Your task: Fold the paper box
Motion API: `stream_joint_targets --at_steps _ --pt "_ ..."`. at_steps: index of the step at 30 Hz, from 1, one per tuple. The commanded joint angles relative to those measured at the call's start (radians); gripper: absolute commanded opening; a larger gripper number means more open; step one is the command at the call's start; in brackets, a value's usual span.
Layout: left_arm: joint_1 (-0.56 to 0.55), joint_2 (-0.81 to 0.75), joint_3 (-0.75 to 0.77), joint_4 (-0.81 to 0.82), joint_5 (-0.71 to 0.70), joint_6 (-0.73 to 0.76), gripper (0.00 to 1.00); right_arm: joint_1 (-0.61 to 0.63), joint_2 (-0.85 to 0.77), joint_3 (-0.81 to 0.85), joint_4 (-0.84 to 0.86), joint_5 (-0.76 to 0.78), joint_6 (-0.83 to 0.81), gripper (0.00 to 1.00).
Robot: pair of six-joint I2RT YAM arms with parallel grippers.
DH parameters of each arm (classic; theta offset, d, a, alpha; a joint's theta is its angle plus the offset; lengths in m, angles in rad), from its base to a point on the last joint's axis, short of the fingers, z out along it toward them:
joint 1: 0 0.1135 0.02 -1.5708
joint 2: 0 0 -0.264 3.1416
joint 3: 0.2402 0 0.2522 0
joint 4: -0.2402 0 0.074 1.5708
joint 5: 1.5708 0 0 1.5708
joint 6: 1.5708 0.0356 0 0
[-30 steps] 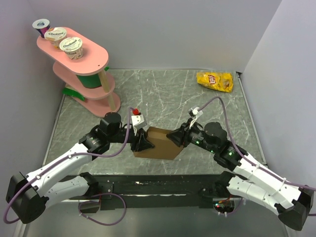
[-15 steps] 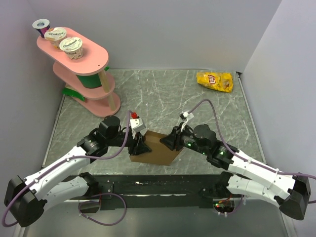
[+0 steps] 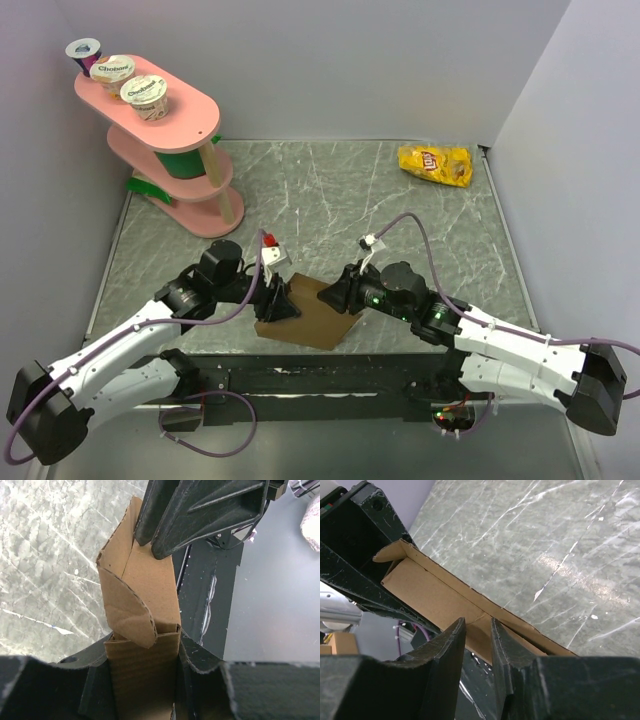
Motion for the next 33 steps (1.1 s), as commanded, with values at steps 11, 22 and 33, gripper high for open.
stream_joint_targets --at_steps 11,22,33 --pt "0.019 0.177 0.134 0.174 0.215 -0.021 0.1 0.1 -0.146 0.199 -0.228 -0.029 -0.486 0.87" --pt "0.022 0.184 0.131 0.177 0.298 -0.009 0.1 0.137 -0.074 0.253 -0.157 -0.086 -0.809 0.88" --pt "0.008 0.166 0.142 0.114 0.264 0.036 0.1 0.091 -0.02 0.288 -0.084 -0.236 -0.88 0.62"
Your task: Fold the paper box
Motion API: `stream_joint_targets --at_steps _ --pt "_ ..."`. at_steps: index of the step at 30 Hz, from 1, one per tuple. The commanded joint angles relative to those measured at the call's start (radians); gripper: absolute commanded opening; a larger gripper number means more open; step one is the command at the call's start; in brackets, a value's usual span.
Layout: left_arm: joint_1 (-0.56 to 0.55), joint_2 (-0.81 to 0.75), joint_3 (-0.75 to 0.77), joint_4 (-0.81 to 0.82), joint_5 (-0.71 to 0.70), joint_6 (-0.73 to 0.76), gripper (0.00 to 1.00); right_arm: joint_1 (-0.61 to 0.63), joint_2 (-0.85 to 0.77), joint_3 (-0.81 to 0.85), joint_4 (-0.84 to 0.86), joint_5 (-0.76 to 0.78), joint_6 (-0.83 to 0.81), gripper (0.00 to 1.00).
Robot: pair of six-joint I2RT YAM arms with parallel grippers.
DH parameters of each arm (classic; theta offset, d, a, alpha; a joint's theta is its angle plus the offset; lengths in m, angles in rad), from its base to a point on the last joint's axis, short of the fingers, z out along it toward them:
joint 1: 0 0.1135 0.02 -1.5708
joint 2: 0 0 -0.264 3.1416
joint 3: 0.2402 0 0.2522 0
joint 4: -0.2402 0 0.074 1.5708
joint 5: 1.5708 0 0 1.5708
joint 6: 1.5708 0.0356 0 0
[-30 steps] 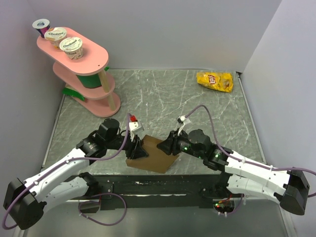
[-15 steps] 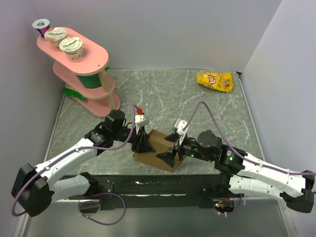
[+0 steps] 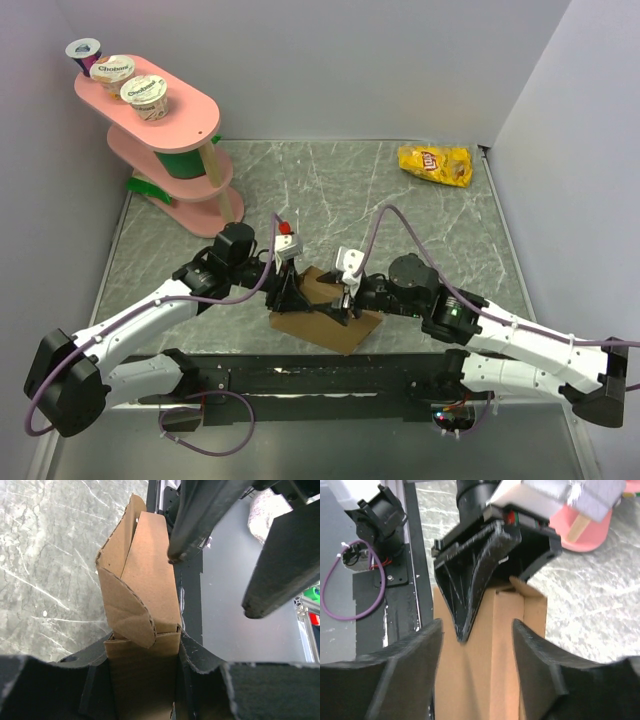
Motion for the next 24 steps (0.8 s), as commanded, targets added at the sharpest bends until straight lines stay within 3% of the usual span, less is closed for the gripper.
stream_joint_targets --at_steps 1,11,24 --pt "-0.019 -0.025 0.047 -0.013 0.007 0.054 0.1 -0.016 0.026 0.069 0.072 -0.099 -0.05 0.62" --pt "-0.037 -0.055 0.049 -0.027 -0.024 0.066 0.1 -0.056 0.088 0.11 0.033 -0.161 -0.038 0.52" --pt "-0.08 -0.062 0.053 -0.047 -0.068 0.086 0.1 -0.067 0.119 0.109 0.01 -0.132 -0.024 0.51"
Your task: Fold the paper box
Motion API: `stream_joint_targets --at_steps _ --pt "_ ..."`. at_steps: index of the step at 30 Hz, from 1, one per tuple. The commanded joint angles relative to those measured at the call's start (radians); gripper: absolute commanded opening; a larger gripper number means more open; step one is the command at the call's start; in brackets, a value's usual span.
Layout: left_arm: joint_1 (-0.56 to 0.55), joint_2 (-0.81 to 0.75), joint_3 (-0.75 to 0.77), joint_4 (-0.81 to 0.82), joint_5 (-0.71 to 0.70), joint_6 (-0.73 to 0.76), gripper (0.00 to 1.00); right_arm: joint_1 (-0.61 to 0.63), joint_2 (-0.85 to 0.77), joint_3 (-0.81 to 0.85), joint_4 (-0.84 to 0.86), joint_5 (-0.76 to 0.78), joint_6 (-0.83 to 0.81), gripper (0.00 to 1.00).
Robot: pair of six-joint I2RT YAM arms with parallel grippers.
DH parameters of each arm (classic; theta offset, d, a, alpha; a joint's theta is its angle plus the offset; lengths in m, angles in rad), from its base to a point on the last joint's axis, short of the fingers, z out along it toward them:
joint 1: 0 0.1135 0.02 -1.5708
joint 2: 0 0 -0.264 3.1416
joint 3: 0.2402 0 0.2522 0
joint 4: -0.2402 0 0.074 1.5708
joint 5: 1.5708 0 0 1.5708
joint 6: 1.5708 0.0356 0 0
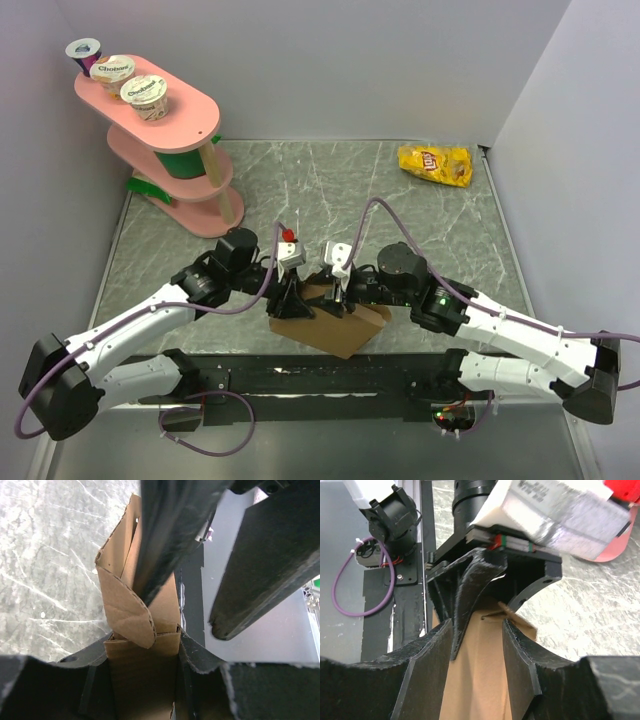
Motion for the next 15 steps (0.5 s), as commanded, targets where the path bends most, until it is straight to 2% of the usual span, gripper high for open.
stream_joint_targets --at_steps 1,15 --pt "-0.025 -0.029 0.043 0.007 -0.017 0.036 0.09 -0.01 0.022 0.048 0.004 -0.005 0.003 0.51" --pt "-0.025 -0.052 0.04 0.015 -0.037 0.027 0.09 -0.015 0.008 0.028 -0.03 0.001 0.057 0.46"
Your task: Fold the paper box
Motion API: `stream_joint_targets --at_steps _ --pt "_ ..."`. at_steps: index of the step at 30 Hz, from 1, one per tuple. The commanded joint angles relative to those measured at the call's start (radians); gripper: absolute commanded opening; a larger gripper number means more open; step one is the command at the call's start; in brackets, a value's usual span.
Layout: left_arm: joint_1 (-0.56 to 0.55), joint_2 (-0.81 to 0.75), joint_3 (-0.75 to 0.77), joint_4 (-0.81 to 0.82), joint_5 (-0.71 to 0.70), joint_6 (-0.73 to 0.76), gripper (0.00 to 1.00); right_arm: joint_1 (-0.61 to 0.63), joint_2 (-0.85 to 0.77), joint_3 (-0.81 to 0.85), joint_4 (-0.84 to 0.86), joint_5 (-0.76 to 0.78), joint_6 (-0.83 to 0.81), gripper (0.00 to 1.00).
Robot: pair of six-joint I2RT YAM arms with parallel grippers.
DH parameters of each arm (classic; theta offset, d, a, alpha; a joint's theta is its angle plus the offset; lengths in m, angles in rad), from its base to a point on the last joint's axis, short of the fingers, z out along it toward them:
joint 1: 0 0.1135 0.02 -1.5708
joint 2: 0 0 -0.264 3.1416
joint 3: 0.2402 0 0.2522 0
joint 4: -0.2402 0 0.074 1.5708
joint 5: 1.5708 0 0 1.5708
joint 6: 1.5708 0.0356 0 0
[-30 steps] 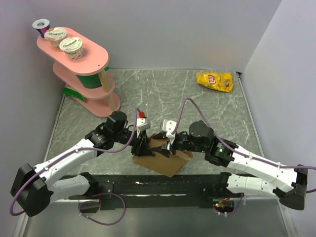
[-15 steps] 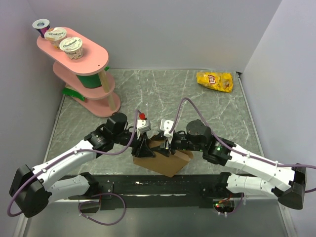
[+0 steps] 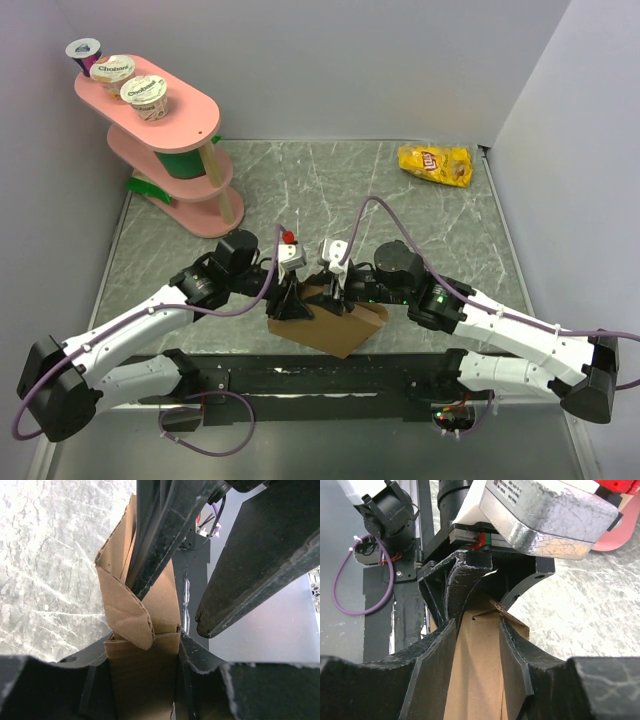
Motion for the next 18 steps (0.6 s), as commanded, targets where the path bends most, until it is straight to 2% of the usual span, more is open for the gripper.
stream_joint_targets --at_steps 1,12,18 --pt "-0.005 -0.04 0.038 0.054 0.015 0.011 0.09 -0.004 -0.011 0.017 0.0 -0.003 0.033 0.46" --pt "-0.005 -0.053 0.038 0.059 0.012 0.02 0.09 -0.001 0.058 0.022 0.024 -0.086 0.067 0.42" --pt "-0.005 -0.087 0.027 0.068 -0.019 0.017 0.08 0.001 0.087 -0.007 0.064 -0.156 0.144 0.35"
